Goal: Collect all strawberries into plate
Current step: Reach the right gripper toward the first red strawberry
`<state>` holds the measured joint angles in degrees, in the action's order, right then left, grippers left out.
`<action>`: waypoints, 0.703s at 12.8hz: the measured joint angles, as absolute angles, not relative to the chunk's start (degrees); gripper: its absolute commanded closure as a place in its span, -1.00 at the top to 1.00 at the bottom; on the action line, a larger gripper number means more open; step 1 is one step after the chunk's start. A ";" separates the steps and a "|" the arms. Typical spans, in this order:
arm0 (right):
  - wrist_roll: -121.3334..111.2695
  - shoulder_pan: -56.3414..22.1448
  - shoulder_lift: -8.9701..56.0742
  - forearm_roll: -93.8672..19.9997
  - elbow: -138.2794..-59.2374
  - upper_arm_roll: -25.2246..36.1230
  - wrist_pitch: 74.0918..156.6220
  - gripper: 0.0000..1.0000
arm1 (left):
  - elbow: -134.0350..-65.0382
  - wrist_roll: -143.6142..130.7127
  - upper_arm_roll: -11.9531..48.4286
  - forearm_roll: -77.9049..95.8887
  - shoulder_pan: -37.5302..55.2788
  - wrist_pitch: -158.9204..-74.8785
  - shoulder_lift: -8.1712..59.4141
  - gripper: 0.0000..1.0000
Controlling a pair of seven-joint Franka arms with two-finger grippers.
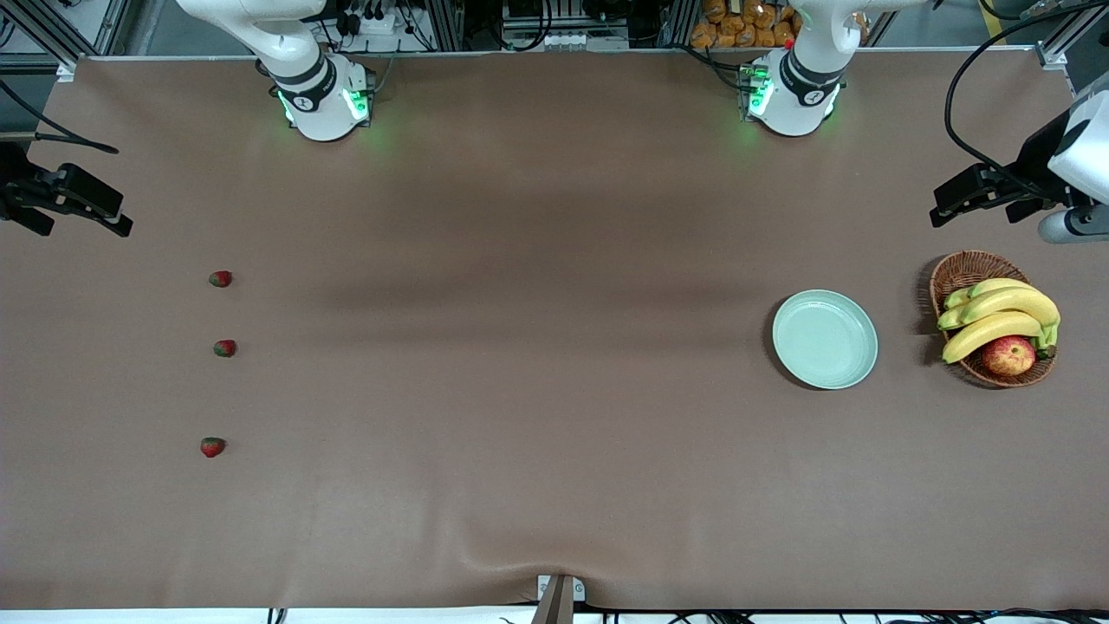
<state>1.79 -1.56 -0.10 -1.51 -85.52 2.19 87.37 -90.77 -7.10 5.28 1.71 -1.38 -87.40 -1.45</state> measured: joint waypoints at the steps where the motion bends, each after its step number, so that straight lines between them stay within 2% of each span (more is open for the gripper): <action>1: 1.79 -1.56 -0.10 -1.51 -85.52 2.19 87.37 1.00 | -90.63 -7.10 5.29 1.70 -1.37 -87.37 -1.45 1.00; 9: 1.79 -1.56 0.08 -1.63 -86.14 2.14 90.03 1.00 | -89.64 -7.02 5.15 0.58 -1.34 -86.36 -1.24 1.00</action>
